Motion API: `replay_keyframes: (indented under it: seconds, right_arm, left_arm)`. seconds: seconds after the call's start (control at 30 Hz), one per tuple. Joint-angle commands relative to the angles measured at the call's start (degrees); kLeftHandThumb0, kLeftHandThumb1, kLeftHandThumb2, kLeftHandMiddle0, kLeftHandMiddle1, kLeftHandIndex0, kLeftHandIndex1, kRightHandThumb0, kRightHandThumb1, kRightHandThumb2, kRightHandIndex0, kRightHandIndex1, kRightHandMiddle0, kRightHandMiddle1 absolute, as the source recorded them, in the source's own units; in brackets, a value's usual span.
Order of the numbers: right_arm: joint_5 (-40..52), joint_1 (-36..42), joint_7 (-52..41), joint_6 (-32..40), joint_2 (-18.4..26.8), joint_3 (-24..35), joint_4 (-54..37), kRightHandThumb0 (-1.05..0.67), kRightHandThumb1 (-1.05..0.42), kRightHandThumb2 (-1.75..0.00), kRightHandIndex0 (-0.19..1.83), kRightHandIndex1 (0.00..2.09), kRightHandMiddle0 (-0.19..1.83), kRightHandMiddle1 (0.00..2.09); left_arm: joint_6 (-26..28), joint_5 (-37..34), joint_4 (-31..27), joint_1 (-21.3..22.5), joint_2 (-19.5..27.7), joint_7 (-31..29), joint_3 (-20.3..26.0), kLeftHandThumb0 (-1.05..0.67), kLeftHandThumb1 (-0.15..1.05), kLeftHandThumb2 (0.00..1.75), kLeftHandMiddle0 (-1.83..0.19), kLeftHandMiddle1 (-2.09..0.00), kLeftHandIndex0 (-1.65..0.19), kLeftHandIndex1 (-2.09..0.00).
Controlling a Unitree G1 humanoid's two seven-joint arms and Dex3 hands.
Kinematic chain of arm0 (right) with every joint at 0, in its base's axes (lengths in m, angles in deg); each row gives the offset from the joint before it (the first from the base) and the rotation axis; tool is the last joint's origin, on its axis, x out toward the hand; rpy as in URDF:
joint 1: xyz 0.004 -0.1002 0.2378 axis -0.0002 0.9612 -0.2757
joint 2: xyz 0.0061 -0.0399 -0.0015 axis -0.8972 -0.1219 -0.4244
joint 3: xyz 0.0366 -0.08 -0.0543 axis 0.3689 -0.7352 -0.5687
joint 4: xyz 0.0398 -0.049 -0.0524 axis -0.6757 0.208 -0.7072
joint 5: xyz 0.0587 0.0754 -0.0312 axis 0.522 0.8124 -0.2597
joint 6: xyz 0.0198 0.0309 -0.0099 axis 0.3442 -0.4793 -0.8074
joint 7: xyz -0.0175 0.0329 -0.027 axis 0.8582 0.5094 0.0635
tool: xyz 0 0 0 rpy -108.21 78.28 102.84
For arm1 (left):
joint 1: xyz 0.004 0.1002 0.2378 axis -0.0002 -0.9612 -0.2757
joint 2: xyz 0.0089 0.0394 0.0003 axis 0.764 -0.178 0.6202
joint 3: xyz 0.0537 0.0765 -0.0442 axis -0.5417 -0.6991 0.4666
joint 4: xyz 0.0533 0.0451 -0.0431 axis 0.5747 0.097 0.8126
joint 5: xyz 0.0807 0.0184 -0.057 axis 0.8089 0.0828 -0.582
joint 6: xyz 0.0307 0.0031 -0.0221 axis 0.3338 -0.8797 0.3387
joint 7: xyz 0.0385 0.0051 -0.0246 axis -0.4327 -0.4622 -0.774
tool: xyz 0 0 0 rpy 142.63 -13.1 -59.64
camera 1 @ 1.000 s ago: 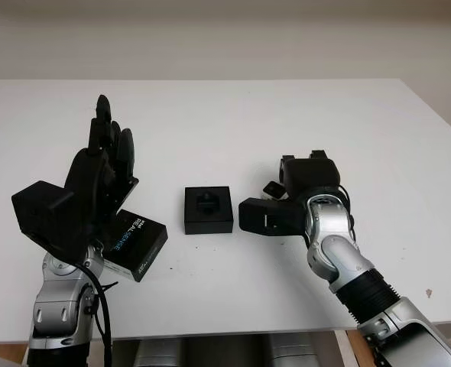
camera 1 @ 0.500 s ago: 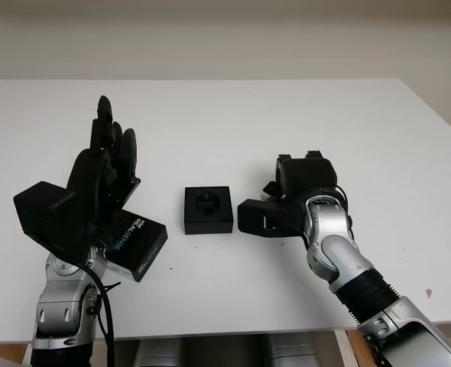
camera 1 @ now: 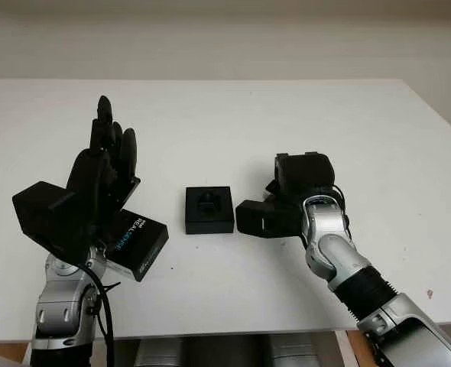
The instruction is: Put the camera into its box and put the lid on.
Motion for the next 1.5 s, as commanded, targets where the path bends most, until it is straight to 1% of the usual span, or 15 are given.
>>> replay_keyframes:
  seconds: [0.0, 0.2, 0.37, 0.43, 0.53, 0.57, 0.7, 0.8, 0.83, 0.9, 1.0, 1.07, 1.2, 1.3, 1.47]
  right_arm:
    - [0.59, -0.2, 0.08, -0.26, 0.57, 0.07, 0.59, -0.43, -1.01, -0.05, 0.37, 0.87, 0.36, 1.38]
    - [1.27, 0.08, 1.1, -2.26, 1.55, 0.05, -0.23, -0.44, -1.02, -0.06, 0.39, 0.92, 0.35, 1.37]
    - [2.09, -0.06, 1.69, -4.65, 2.98, 0.33, -1.77, -0.45, -1.0, -0.05, 0.33, 1.03, 0.35, 1.45]
    - [2.62, -0.18, 2.16, -6.21, 3.78, 0.55, -2.3, -0.45, -0.98, -0.05, 0.31, 1.01, 0.37, 1.47]
    - [4.8, 0.06, 3.55, -9.46, 4.99, 1.89, -3.68, -0.43, -0.94, -0.05, 0.34, 0.7, 0.4, 1.51]
    - [5.38, 0.17, 4.05, -10.44, 5.4, 2.23, -4.11, -0.43, -0.94, -0.05, 0.36, 0.6, 0.37, 1.57]
    - [8.8, 1.0, 5.85, -15.28, 7.03, 4.45, -6.6, -0.42, -0.95, -0.05, 0.39, 0.45, 0.33, 1.71]
    - [10.24, 1.28, 4.99, -17.94, 8.6, 5.35, -8.62, -0.43, -0.98, -0.06, 0.37, 0.35, 0.26, 1.8]
    - [10.55, 1.34, 4.71, -18.84, 9.16, 5.61, -9.31, -0.43, -0.99, -0.06, 0.38, 0.32, 0.26, 1.8]
    - [11.6, 1.57, 4.7, -20.67, 9.9, 6.34, -10.58, -0.43, -0.98, -0.05, 0.42, 0.26, 0.32, 1.78]
    - [13.0, 1.8, 4.46, -22.58, 10.57, 7.25, -12.01, -0.43, -0.96, -0.05, 0.48, 0.2, 0.39, 1.69]
    - [14.27, 1.85, 3.11, -23.39, 10.75, 8.01, -13.18, -0.42, -0.96, -0.06, 0.48, 0.17, 0.41, 1.66]
    - [16.3, 1.98, 1.52, -24.52, 10.62, 9.13, -14.85, -0.42, -0.97, -0.06, 0.49, 0.14, 0.38, 1.67]
    - [17.05, 2.04, 2.15, -25.76, 10.32, 9.36, -14.47, -0.41, -0.96, -0.05, 0.52, 0.13, 0.35, 1.78]
    - [18.61, 2.08, 1.1, -27.1, 9.91, 9.87, -15.5, -0.42, -0.98, -0.06, 0.52, 0.12, 0.3, 1.78]
  left_arm:
    - [-0.45, -0.14, -1.1, 0.44, -0.11, 0.18, -0.03, -0.75, 1.05, 0.59, 0.19, 0.0, 0.19, 0.0]
    - [-0.51, -0.24, -0.89, 0.55, -0.09, 0.23, 0.08, -0.75, 1.05, 0.59, 0.19, 0.0, 0.19, 0.0]
    - [-0.38, -0.16, -1.07, 0.41, 0.18, 0.08, 0.02, -0.75, 1.05, 0.59, 0.19, 0.0, 0.19, 0.0]
    - [-0.46, -0.11, -1.09, 0.38, 0.19, 0.09, 0.01, -0.75, 1.05, 0.59, 0.19, 0.0, 0.19, 0.0]
    - [-0.41, -0.39, -1.28, 0.31, -0.12, 0.22, 0.11, -0.75, 1.05, 0.59, 0.19, 0.0, 0.19, 0.0]
    - [-0.31, -0.41, -1.38, 0.27, -0.15, 0.26, 0.1, -0.75, 1.05, 0.58, 0.19, 0.0, 0.19, 0.0]
    - [-0.3, -0.19, -1.51, 0.08, -0.04, 0.2, -0.07, -0.75, 1.05, 0.59, 0.19, 0.0, 0.19, 0.0]
    - [0.01, -0.34, -1.91, -0.05, -0.26, 0.34, -0.12, -0.75, 1.05, 0.59, 0.19, 0.0, 0.19, 0.0]
    - [0.26, -0.46, -2.11, -0.12, -0.35, 0.39, -0.12, -0.75, 1.05, 0.59, 0.19, 0.0, 0.19, 0.0]
    - [0.4, -0.56, -2.23, -0.21, -0.38, 0.33, -0.14, -0.74, 1.05, 0.59, 0.19, 0.0, 0.19, 0.0]
    - [0.37, -0.27, -2.14, -0.17, -0.37, 0.49, -0.3, -0.74, 1.05, 0.6, 0.19, 0.0, 0.19, 0.0]
    - [0.44, -0.22, -2.06, -0.06, -0.51, 0.68, -0.39, -0.74, 1.05, 0.6, 0.19, 0.0, 0.19, 0.0]
    - [0.61, -0.11, -2.14, -0.14, -0.62, 0.91, -0.66, -0.73, 1.05, 0.61, 0.19, 0.0, 0.19, 0.0]
    - [0.47, -0.14, -2.13, -0.25, -0.73, 1.07, -0.73, -0.73, 1.05, 0.61, 0.19, 0.0, 0.19, 0.0]
    - [0.21, -0.33, -2.2, -0.4, -0.68, 1.05, -0.69, -0.73, 1.05, 0.61, 0.19, 0.0, 0.19, 0.0]
